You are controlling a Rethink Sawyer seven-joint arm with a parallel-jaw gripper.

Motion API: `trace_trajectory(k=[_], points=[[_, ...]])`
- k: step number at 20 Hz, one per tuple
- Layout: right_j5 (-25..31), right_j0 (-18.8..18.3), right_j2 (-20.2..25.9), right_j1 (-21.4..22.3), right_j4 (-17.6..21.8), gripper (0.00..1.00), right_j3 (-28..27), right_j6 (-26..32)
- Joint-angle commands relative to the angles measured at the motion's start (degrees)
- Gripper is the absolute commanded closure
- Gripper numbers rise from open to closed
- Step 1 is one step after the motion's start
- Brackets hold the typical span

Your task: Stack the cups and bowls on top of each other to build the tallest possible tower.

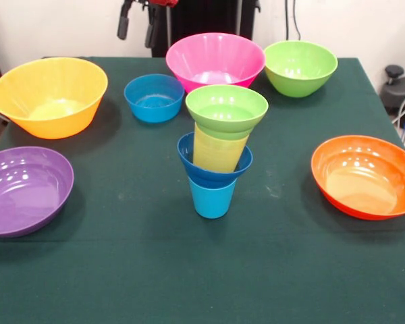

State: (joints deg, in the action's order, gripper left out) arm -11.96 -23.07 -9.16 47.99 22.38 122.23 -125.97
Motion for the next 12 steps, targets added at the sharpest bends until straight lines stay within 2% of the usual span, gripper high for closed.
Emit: trace_trajectory(k=[1, 6, 12], points=[[-4.2, 1.9, 1.2, -7.8, 2.9, 0.00, -0.4, -4.3], [-10.0, 1.0, 0.9, -14.1, 3.5, 0.00, -2.6, -4.0], [-13.5, 0.2, -0.1, -17.8, 3.7, 0.00, -3.6, -3.6]])
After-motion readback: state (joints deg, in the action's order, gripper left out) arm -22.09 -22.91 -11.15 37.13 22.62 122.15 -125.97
